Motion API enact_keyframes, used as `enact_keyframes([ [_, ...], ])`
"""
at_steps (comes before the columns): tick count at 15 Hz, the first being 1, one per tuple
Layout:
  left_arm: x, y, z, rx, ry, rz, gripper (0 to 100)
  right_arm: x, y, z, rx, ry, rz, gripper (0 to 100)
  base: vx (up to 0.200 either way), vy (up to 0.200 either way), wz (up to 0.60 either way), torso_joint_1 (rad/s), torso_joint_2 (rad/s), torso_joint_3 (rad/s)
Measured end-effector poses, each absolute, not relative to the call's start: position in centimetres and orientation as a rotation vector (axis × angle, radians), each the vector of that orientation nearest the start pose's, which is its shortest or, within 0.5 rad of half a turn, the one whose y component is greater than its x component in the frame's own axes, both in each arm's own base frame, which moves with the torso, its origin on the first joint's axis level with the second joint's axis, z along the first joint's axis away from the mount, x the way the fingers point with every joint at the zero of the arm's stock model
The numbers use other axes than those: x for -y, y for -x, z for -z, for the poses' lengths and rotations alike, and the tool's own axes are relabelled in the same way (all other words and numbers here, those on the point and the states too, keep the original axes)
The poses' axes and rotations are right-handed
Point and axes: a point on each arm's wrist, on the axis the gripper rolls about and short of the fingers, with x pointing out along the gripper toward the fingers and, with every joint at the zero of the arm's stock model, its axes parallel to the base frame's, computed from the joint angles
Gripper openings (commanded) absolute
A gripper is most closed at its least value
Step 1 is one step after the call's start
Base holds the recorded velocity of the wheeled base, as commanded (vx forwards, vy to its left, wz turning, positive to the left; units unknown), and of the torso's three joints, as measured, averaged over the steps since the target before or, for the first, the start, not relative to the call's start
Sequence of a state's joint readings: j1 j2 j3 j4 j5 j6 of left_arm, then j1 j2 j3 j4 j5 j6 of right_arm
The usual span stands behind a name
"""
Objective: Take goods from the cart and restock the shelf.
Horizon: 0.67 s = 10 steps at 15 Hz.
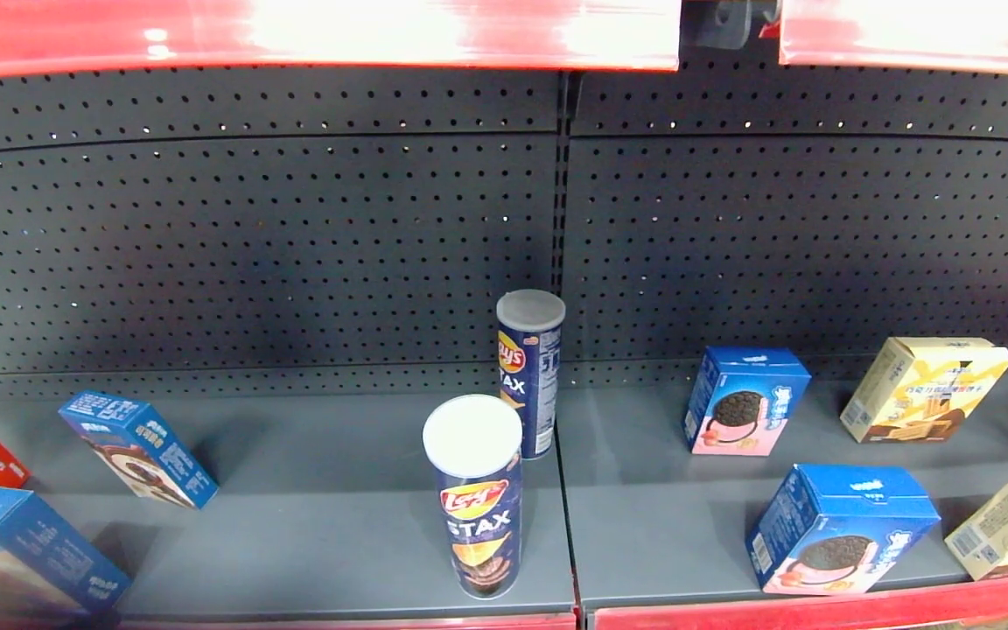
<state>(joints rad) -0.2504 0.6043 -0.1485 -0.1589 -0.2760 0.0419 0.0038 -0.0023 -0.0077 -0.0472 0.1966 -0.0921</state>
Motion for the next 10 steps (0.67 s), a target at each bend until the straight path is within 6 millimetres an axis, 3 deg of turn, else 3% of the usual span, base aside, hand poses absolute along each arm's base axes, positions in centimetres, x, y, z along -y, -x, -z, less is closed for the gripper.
enact_keyframes([
  [7,3.2,-10.3,-13.9,-0.316,-0.041,0.455,100,-0.4,2.4,-8.2,0.068,0.12,-0.197,100,0.0,0.0,0.0,0.0,0.0,0.0],
  [10,4.2,-12.8,-13.3,-0.345,-0.055,0.428,100,-0.4,2.4,-8.2,0.07,0.137,-0.196,100,0.0,0.0,0.0,0.0,0.0,0.0],
])
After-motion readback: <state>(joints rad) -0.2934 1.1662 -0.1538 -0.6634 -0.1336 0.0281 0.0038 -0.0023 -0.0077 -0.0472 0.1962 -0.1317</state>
